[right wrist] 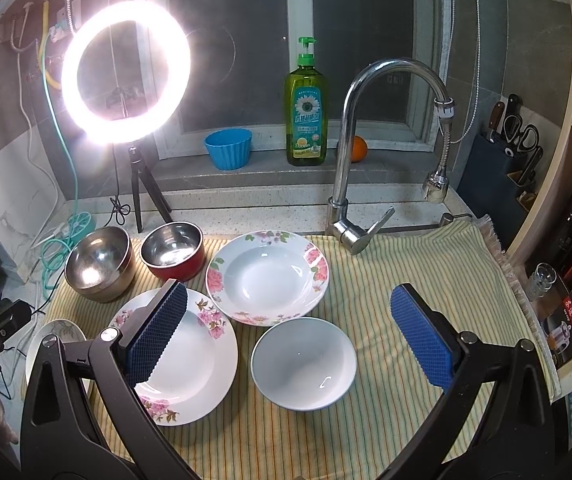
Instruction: Organize plates and bowls
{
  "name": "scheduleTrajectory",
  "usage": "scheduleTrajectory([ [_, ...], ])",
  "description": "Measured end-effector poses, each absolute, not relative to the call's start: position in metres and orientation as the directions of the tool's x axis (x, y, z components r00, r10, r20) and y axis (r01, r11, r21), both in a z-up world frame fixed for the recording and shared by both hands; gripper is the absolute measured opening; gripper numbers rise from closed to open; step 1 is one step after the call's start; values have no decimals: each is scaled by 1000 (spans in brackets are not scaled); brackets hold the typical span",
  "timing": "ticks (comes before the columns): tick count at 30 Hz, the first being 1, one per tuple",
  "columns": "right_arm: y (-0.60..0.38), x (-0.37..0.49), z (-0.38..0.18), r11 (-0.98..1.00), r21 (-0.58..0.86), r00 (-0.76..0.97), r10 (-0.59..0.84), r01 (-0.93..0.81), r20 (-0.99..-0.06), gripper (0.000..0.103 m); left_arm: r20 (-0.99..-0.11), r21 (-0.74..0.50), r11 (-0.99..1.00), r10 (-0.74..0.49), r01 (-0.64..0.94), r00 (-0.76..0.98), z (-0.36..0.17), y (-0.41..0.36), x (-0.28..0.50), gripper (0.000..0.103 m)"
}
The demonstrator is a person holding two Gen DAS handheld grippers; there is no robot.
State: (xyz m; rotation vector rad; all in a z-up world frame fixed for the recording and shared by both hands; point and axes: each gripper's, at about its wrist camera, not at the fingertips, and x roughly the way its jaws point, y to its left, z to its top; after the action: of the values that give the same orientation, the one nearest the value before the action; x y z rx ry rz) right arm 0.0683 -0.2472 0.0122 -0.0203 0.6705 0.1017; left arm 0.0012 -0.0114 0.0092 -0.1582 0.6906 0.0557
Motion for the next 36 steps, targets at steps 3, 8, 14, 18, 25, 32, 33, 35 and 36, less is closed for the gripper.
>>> scheduleTrajectory([
  [3, -247, 69, 13, 995, 14, 779, 88, -101, -621, 103, -638, -130, 986, -3, -103, 770, 8, -11, 1, 102],
  [8, -246, 69, 10, 995, 11, 773, 87, -103, -629, 103, -641, -128, 987, -5, -101, 768, 5, -11, -1, 102],
  [14, -243, 69, 1, 995, 7, 764, 82, -101, -640, 103, -649, -134, 986, -13, -98, 761, 0, -6, 1, 102],
  [18, -243, 72, -4, 995, 13, 757, 87, -103, -648, 103, -664, -136, 986, -22, -93, 748, -5, 0, 7, 102],
  [25, -248, 77, -20, 993, 49, 721, 110, -105, -685, 103, -705, -147, 985, -42, -87, 708, -19, 10, 19, 102],
  [32, -258, 74, -36, 981, 145, 677, 194, -130, -710, 103, -757, -183, 981, -100, -64, 645, -38, 21, 37, 102],
  [33, -259, 73, -40, 977, 162, 666, 212, -136, -716, 103, -765, -191, 980, -111, -60, 634, -41, 22, 40, 102],
  [35, -259, 71, -48, 969, 198, 638, 247, -149, -729, 103, -780, -215, 975, -140, -52, 610, -48, 25, 47, 102],
  [36, -259, 70, -53, 965, 213, 623, 263, -154, -737, 103, -787, -221, 974, -148, -49, 599, -51, 25, 51, 101],
])
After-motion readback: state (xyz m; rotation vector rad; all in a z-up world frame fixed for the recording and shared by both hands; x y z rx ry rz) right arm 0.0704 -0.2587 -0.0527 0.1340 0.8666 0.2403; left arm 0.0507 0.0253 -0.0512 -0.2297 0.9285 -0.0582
